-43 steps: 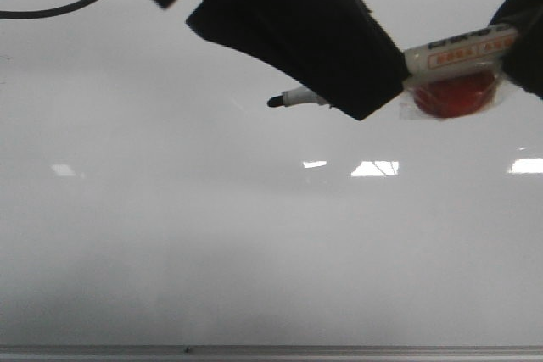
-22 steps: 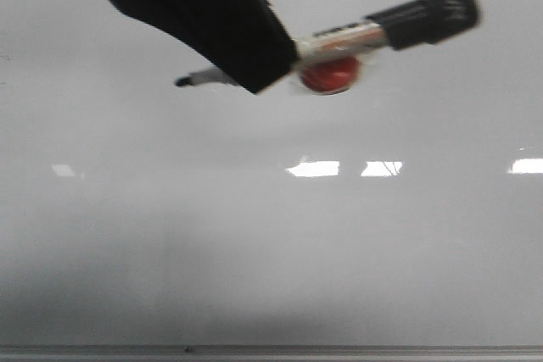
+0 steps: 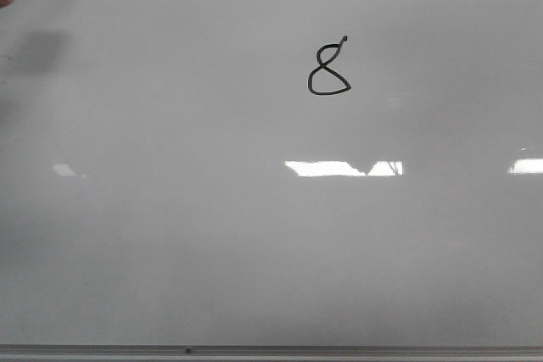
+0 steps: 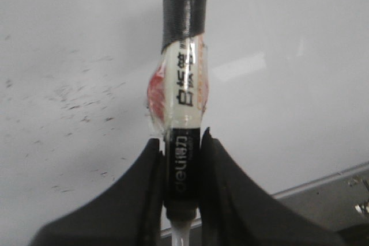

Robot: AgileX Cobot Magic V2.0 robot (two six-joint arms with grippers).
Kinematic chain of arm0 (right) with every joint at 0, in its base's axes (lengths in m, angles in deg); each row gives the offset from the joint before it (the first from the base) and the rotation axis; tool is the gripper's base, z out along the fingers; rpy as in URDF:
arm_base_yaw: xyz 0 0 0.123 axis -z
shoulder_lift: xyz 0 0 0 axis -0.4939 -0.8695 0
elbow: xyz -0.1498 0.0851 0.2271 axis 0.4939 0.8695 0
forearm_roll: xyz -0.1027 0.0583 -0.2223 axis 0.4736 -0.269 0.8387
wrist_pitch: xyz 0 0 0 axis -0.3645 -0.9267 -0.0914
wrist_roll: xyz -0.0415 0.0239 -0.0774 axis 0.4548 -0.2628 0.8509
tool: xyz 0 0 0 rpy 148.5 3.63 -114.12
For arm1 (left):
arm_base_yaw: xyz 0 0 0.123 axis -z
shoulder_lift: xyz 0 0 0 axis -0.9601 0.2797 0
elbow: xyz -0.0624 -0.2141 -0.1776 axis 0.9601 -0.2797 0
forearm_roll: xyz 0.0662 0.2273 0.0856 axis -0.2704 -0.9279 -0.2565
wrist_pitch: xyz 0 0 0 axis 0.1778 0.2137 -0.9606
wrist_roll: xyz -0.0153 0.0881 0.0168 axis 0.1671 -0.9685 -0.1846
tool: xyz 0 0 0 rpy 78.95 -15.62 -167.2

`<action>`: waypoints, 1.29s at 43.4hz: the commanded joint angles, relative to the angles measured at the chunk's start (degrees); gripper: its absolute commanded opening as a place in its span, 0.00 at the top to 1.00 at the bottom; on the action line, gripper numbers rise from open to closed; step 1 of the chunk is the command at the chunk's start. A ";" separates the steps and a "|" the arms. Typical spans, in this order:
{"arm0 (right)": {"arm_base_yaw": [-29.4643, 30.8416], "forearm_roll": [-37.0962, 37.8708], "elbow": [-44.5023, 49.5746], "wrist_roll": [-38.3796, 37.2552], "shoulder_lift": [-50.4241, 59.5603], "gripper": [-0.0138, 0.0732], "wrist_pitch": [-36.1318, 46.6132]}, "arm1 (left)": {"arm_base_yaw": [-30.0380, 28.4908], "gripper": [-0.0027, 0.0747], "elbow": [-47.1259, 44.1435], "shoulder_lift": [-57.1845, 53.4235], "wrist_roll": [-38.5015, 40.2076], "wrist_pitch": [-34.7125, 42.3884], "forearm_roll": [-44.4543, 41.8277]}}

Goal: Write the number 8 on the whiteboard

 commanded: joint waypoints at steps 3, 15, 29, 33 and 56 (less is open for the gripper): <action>0.51 -0.73 -1.37 -0.13 0.34 0.24 3.83 | -6.94 0.95 -3.18 -0.61 3.87 13.24 0.50; 0.51 -0.78 -1.37 -0.13 0.31 0.24 4.43 | -10.05 0.95 -5.60 7.68 3.87 22.77 3.57; 0.51 -0.83 -1.37 -0.13 0.31 0.24 4.41 | -10.05 0.80 -4.86 14.71 3.87 25.54 3.70; 0.51 -0.83 -1.37 -0.13 0.31 0.24 4.41 | -10.05 0.65 -4.61 14.93 3.87 25.79 3.70; 0.51 5.71 -1.64 -15.30 3.24 0.24 4.16 | -10.05 0.59 -4.48 6.75 3.63 16.64 2.19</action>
